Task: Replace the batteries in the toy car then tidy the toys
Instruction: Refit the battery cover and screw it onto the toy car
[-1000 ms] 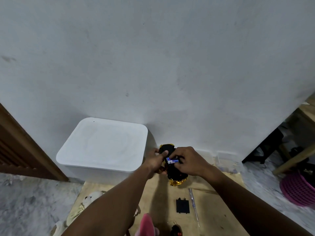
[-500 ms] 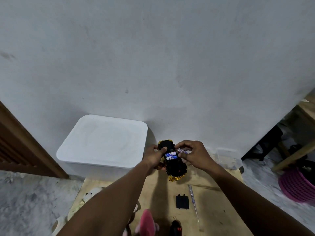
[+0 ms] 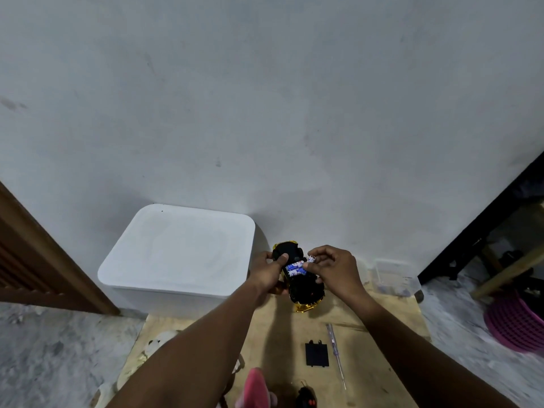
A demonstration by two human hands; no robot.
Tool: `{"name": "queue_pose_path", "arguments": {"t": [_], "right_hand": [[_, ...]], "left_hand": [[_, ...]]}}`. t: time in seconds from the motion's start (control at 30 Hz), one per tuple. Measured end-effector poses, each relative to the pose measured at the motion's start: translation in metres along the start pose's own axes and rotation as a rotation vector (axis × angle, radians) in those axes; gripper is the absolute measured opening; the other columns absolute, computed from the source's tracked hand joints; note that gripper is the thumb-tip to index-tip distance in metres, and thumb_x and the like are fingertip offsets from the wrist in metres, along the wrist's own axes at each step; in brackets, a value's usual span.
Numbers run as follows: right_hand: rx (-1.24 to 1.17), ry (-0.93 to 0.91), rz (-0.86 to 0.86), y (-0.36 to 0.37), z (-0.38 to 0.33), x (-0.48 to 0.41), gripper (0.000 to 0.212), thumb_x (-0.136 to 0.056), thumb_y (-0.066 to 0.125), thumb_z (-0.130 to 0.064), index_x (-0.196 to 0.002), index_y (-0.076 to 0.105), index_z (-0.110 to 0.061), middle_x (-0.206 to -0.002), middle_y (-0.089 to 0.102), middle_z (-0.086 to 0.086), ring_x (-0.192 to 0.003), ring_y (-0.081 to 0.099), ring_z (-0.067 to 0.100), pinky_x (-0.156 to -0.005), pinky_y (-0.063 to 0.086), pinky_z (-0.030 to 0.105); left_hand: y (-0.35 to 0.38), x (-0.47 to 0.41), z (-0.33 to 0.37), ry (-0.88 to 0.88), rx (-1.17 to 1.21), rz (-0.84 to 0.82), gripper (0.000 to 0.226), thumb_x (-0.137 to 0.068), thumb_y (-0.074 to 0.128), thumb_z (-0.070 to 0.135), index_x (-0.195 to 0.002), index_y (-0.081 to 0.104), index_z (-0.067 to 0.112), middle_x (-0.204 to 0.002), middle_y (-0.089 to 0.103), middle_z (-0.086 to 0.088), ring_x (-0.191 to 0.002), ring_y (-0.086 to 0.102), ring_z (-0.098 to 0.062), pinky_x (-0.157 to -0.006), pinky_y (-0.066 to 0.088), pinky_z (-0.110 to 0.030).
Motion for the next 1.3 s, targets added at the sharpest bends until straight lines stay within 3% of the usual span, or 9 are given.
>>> {"name": "queue_pose_path", "arguments": {"t": [0.17, 0.4, 0.53, 0.8, 1.03, 1.13, 1.23, 1.3], "right_hand": [[0.205, -0.014, 0.156, -0.004, 0.006, 0.006, 0.03, -0.069, 0.088, -0.032, -0.089, 0.066, -0.031, -0.072, 0.07, -0.01, -0.068, 0.065, 0.007, -0.062, 0.052, 0.029], [0.425, 0.002, 0.166, 0.001, 0.006, 0.011, 0.033, -0.072, 0.081, -0.053, -0.077, 0.062, -0.027, -0.074, 0.062, -0.014, -0.072, 0.059, 0.005, -0.058, 0.045, 0.027], [0.451, -0.037, 0.144, 0.012, 0.008, 0.013, 0.031, -0.078, 0.076, -0.052, -0.074, 0.059, -0.026, -0.078, 0.067, -0.009, -0.075, 0.065, 0.011, -0.062, 0.056, 0.036], [0.524, -0.156, 0.099, 0.022, 0.001, 0.014, 0.025, -0.088, 0.068, -0.044, -0.081, 0.062, -0.021, -0.086, 0.065, -0.001, -0.078, 0.06, 0.016, -0.065, 0.052, 0.033], [0.641, -0.181, 0.026, 0.027, 0.007, 0.013, 0.034, -0.094, 0.061, -0.043, -0.104, 0.072, -0.013, -0.095, 0.066, 0.003, -0.08, 0.056, 0.012, -0.069, 0.045, 0.024], [0.623, -0.172, 0.039, 0.023, 0.007, 0.015, 0.033, -0.092, 0.064, -0.042, -0.103, 0.073, -0.012, -0.097, 0.067, 0.003, -0.081, 0.056, 0.012, -0.067, 0.045, 0.02], [0.577, -0.161, 0.081, 0.017, 0.003, 0.012, 0.03, -0.088, 0.07, -0.042, -0.091, 0.073, -0.012, -0.085, 0.063, -0.001, -0.075, 0.056, 0.012, -0.057, 0.037, 0.013], [0.503, -0.144, 0.108, 0.014, 0.003, 0.01, 0.029, -0.085, 0.073, -0.043, -0.082, 0.072, -0.014, -0.081, 0.065, -0.002, -0.074, 0.062, 0.014, -0.059, 0.048, 0.021]], "left_hand": [[0.002, 0.002, 0.004, 0.0, 0.027, -0.007, 0.032, -0.095, 0.061, 0.036, -0.115, 0.046, 0.015, -0.093, 0.065, -0.013, -0.048, 0.064, -0.029, -0.048, 0.057, -0.037], [-0.001, 0.001, 0.003, 0.0, 0.057, -0.008, 0.038, -0.095, 0.061, 0.038, -0.12, 0.045, 0.014, -0.109, 0.066, -0.017, -0.057, 0.068, -0.033, -0.052, 0.056, -0.038], [-0.001, 0.002, 0.004, 0.002, 0.043, 0.009, 0.037, -0.096, 0.06, 0.037, -0.121, 0.045, 0.014, -0.107, 0.066, -0.02, -0.054, 0.067, -0.03, -0.049, 0.055, -0.034], [-0.001, 0.002, 0.004, -0.002, 0.084, 0.035, 0.037, -0.095, 0.061, 0.035, -0.12, 0.046, 0.012, -0.109, 0.066, -0.019, -0.072, 0.073, -0.043, -0.065, 0.06, -0.057], [0.003, 0.001, -0.002, -0.01, 0.078, 0.054, 0.035, -0.095, 0.062, 0.032, -0.119, 0.047, 0.011, -0.111, 0.065, -0.02, -0.066, 0.071, -0.035, -0.046, 0.056, -0.035], [0.007, 0.002, -0.003, -0.017, 0.098, 0.032, 0.036, -0.093, 0.065, 0.032, -0.118, 0.047, 0.012, -0.109, 0.067, -0.018, -0.069, 0.071, -0.036, -0.055, 0.06, -0.044], [0.013, 0.002, -0.001, -0.014, 0.084, -0.013, 0.042, -0.089, 0.071, 0.023, -0.125, 0.049, 0.015, -0.107, 0.069, -0.015, -0.074, 0.07, -0.036, -0.067, 0.061, -0.047], [0.015, 0.001, 0.001, -0.011, 0.076, -0.039, 0.045, -0.09, 0.068, 0.018, -0.131, 0.049, 0.02, -0.104, 0.07, -0.013, -0.075, 0.07, -0.033, -0.07, 0.06, -0.045]]}}
Point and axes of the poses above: each hand's wrist, its own x-axis away from the middle knuckle, its own y-axis out of the palm, z = x × y, the point moved 9 cm from there along -x, towards the middle knuckle
